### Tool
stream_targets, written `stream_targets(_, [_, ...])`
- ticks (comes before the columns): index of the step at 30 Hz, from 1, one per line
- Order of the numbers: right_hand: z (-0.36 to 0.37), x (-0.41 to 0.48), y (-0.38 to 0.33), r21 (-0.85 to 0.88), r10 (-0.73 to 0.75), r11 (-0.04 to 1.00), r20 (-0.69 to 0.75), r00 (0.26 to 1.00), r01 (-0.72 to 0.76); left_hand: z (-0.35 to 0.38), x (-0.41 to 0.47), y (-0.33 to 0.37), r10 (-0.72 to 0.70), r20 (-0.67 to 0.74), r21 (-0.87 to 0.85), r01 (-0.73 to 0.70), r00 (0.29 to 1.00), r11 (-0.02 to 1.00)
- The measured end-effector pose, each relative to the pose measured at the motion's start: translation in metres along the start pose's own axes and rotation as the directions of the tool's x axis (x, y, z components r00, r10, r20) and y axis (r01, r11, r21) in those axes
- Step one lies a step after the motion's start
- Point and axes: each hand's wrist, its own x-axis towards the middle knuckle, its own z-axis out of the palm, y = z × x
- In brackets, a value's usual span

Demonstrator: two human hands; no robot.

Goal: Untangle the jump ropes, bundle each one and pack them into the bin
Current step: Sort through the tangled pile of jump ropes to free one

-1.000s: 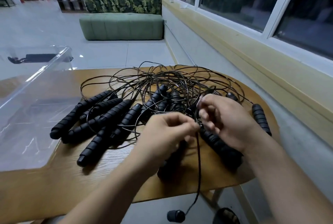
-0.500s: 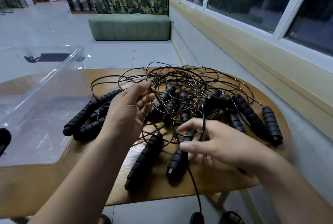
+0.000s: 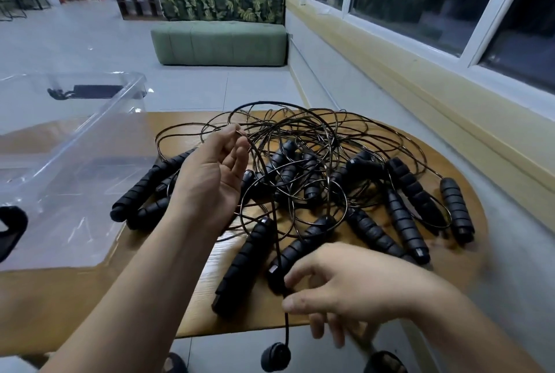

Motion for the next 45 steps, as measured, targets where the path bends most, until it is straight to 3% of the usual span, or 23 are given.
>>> stream_targets(4, [0.019,0.012,-0.002,-0.093,-0.065,0.995,-0.214,0.975,0.046,-0.001,0.002,-0.001,-0.006,0.008,-0.042,0.006,1.000,0.999])
stream_targets(9, [0.023,0.016,-0.004,-0.143,-0.222,0.970,-0.182,0.958,0.197,-0.003,0.002,0.000,-0.008,0.043,-0.049,0.010,0.999,0.999])
stream_targets(11, [0.017,0.011,-0.006,-0.093,-0.310,0.950,-0.212,0.927,0.296,0.000,-0.001,-0.002,-0.023,0.076,0.066,0.018,0.997,0.998])
stream_targets(14, [0.003,-0.002,-0.006,0.184,-0.372,0.884,-0.277,0.886,0.429,0.008,-0.010,-0.013,-0.103,0.145,0.344,0.048,0.984,0.938])
stream_targets(18, [-0.015,-0.012,0.001,0.336,-0.386,0.760,-0.456,0.802,0.557,0.009,-0.032,-0.033,-0.320,0.324,0.570,0.086,0.891,0.817])
stream_targets(21, [-0.033,-0.018,0.007,0.390,-0.308,0.656,-0.643,0.701,0.646,0.006,-0.046,-0.042,-0.452,0.432,0.691,0.035,0.780,0.722])
stream_targets(24, [-0.049,-0.023,0.013,0.471,-0.159,0.515,-0.768,0.620,0.716,0.010,-0.056,-0.045,-0.552,0.436,0.780,0.008,0.711,0.626])
stream_targets(30, [-0.070,-0.021,0.029,0.559,0.047,0.340,-0.813,0.580,0.756,0.014,-0.062,-0.055,-0.660,0.458,0.888,-0.270,0.595,0.372])
stream_targets(33, [-0.074,-0.022,0.032,0.571,0.061,0.285,-0.812,0.580,0.769,0.018,-0.062,-0.064,-0.632,0.469,0.883,-0.343,0.617,0.320])
stream_targets(38, [-0.071,-0.017,0.034,0.566,0.052,0.314,-0.812,0.581,0.762,0.029,-0.063,-0.082,-0.561,0.534,0.845,-0.430,0.632,0.319])
stream_targets(41, [-0.072,-0.018,0.036,0.553,0.028,0.332,-0.816,0.577,0.765,0.039,-0.063,-0.092,-0.470,0.545,0.834,-0.395,0.694,0.385])
stream_targets(43, [-0.074,-0.021,0.042,0.533,-0.005,0.417,-0.809,0.588,0.736,0.045,-0.059,-0.098,-0.320,0.529,0.831,-0.401,0.786,0.386])
stream_targets(45, [-0.072,-0.025,0.046,0.464,-0.057,0.594,-0.791,0.610,0.657,0.051,-0.054,-0.103,-0.110,0.531,0.830,-0.490,0.840,0.264])
